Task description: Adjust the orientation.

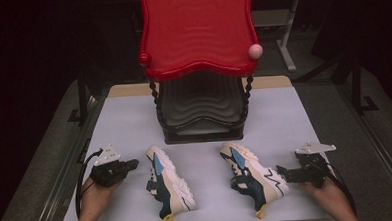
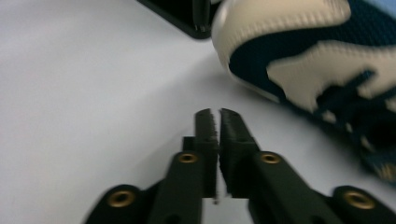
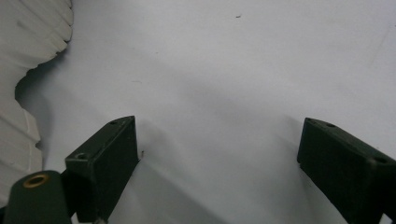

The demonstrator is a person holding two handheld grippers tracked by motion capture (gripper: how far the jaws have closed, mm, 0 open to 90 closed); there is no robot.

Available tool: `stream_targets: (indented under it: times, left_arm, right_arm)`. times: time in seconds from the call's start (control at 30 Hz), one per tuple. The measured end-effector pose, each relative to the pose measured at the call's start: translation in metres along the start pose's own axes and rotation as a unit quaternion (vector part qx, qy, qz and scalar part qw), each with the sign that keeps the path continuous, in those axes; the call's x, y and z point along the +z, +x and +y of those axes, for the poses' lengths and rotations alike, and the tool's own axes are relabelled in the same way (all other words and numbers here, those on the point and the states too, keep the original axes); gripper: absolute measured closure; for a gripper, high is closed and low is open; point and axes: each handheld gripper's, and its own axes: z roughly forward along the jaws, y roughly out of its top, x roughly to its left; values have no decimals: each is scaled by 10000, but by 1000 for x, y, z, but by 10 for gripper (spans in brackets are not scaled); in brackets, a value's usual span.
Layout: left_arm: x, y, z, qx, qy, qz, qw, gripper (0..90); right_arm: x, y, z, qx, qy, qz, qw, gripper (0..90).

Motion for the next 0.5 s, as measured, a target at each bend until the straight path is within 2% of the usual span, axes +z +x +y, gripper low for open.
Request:
stream_targets:
  times: [0.1,0.17,0.27,0.4,0.5]
  left_arm:
    - [7,1,5,92,-2,63,9999,899]
    - [14,3,9,50,-56,62,10000,899]
    - [18,4,10,67,-13,53,10000,899]
    - [24,4,15,1,-118,-35,9999,899]
    - [29,4,19,33,-74,-6,10000,900]
  right_arm:
    - [0,0,0,-1,-1,1,10000,115]
    - [0,0,0,0,0,3,10000,115]
    - [0,0,0,0,0,1,10000,115]
    - [0,0,0,1,-1,5,10000,115]
    - [0,0,0,0,-2,4,10000,115]
